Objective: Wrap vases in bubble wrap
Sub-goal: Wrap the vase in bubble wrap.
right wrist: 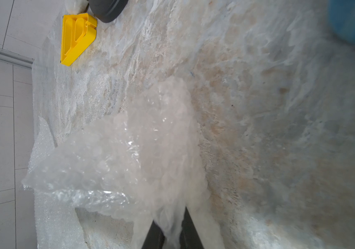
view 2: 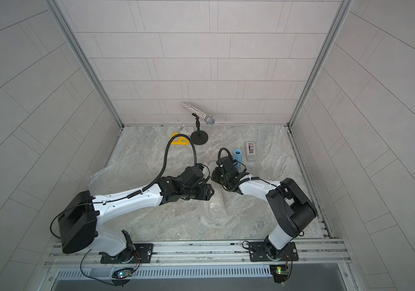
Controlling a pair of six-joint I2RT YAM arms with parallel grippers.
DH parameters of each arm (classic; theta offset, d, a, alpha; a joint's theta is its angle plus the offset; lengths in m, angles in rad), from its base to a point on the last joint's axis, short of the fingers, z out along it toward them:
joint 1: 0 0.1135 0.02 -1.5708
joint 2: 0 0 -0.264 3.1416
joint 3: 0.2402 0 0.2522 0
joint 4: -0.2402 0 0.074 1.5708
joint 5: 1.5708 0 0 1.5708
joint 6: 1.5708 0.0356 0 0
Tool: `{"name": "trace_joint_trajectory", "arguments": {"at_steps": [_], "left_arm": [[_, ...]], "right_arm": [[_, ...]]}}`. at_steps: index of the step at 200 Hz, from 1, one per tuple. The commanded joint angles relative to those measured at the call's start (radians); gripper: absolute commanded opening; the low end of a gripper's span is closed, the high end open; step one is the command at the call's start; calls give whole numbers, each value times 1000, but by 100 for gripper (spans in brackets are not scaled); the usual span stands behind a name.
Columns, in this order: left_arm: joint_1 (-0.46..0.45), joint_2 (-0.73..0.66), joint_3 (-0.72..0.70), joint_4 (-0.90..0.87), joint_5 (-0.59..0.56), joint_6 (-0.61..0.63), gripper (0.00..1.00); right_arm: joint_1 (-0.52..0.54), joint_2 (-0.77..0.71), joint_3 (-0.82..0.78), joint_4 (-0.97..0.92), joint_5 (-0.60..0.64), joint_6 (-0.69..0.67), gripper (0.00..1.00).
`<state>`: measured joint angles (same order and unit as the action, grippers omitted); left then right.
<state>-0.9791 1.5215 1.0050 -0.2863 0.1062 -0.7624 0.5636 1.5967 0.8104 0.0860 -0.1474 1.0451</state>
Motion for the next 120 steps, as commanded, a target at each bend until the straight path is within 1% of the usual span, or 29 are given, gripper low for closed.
{"name": "trace_joint_trajectory", "arguments": {"at_steps": [1, 25, 36, 63, 73, 104, 120], "left_arm": [[-24, 38, 31, -40, -105, -21, 66], [-44, 52, 22, -32, -147, -40, 58], [-54, 60, 21, -24, -159, -46, 52], [-61, 88, 26, 3, -155, -35, 43], [-61, 96, 30, 7, -160, -27, 42], [-56, 135, 55, 16, -119, 3, 42], [-54, 151, 69, 16, -105, 14, 46]], "right_arm": [[-8, -18, -19, 4, 24, 15, 14], [-16, -11, -24, 10, 11, 14, 14], [-18, -10, -24, 9, 14, 9, 13], [-22, -7, -17, -8, 17, -10, 13], [-26, -9, -20, -9, 16, -13, 13], [-33, -18, -17, -40, 21, -41, 12], [-41, -23, -20, -47, 19, -48, 12]]}}
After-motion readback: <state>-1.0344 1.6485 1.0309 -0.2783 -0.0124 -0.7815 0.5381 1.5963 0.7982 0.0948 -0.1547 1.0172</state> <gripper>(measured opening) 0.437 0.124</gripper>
